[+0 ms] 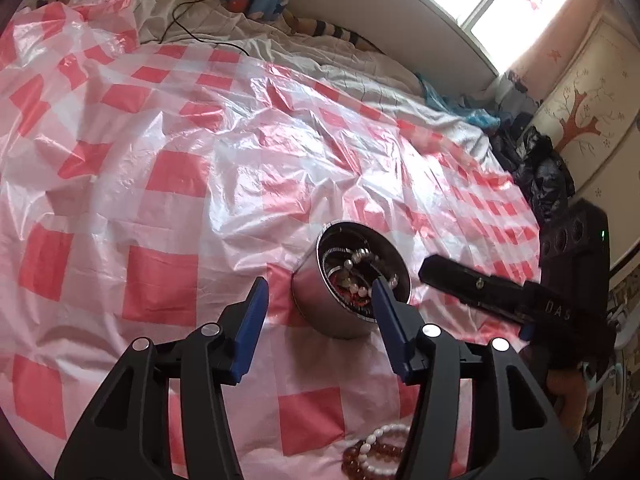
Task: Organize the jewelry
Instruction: 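Open both tools above the steel tin to drop the bracelets, then grasp the white pearl bracelet with the left tool while the right tool grasps the amber bead bracelet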
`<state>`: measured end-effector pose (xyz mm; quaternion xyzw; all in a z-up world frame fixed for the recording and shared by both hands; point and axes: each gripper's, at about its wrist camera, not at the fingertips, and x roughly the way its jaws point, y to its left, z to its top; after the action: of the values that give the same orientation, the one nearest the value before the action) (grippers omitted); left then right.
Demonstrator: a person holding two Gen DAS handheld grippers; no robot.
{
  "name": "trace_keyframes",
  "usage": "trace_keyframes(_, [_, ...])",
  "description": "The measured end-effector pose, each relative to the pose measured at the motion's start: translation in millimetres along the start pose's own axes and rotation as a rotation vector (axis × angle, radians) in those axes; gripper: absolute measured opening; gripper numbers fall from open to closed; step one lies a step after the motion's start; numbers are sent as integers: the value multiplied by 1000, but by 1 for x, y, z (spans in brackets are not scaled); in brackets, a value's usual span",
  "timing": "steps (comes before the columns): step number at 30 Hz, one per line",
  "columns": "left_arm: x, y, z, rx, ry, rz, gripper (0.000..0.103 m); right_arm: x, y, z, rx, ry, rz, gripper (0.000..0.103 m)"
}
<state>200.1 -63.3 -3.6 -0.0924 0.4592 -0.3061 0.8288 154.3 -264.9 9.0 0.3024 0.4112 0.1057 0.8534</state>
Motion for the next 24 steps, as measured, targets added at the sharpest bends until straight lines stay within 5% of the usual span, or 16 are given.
trace_keyframes(10, [22,-40,-81,293,281,7,51,-30,-20,-17,1,3,-106,50])
trace_keyframes(15, [23,-43,-96,273,282,0,51,-47,-22,-26,18,0,-97,50])
trace_keyframes(24, [43,-74,-113,415,282,61,49,-65,-10,-47,-16,9,-105,54])
